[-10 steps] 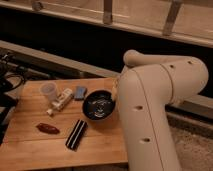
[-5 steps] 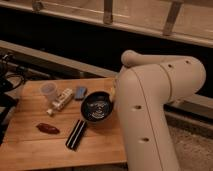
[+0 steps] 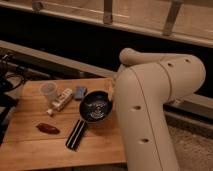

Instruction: Pick up the ceramic bowl

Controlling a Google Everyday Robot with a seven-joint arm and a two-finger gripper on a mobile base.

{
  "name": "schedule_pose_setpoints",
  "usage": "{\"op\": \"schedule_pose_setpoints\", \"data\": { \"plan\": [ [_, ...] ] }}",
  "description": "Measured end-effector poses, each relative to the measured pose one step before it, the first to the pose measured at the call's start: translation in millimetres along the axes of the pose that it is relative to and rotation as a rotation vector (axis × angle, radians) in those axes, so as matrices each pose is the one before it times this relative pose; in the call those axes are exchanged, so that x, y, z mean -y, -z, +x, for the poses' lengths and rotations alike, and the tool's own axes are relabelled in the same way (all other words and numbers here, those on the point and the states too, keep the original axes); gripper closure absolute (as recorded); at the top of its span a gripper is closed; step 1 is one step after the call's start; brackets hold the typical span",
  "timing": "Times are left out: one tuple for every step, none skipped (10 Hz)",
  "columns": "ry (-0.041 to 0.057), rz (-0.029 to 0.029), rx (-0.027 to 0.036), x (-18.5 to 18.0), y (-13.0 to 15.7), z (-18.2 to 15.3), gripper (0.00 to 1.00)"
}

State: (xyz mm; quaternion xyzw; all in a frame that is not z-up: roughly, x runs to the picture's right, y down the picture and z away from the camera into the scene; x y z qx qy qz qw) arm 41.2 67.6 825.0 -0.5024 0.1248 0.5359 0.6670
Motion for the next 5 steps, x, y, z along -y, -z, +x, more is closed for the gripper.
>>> {"op": "schedule_pose_setpoints", "data": {
  "plan": [
    [0.00390,0.00060,-0.00217,0.99,-6.94,-2.45,0.94],
    [0.00685,-0.00104,-0.00226,-0.27,-3.19,0.18,0.94],
    [0.00246,0.00000,-0.00165,-1.33,0.63,0.82,0.94],
    [0.00371,-0.00056,-0.00112,-2.88,4.59,0.92,0.94],
    [0.00360,-0.00049,-0.00529,-4.10,4.46,0.32,0.94]
  ]
}}
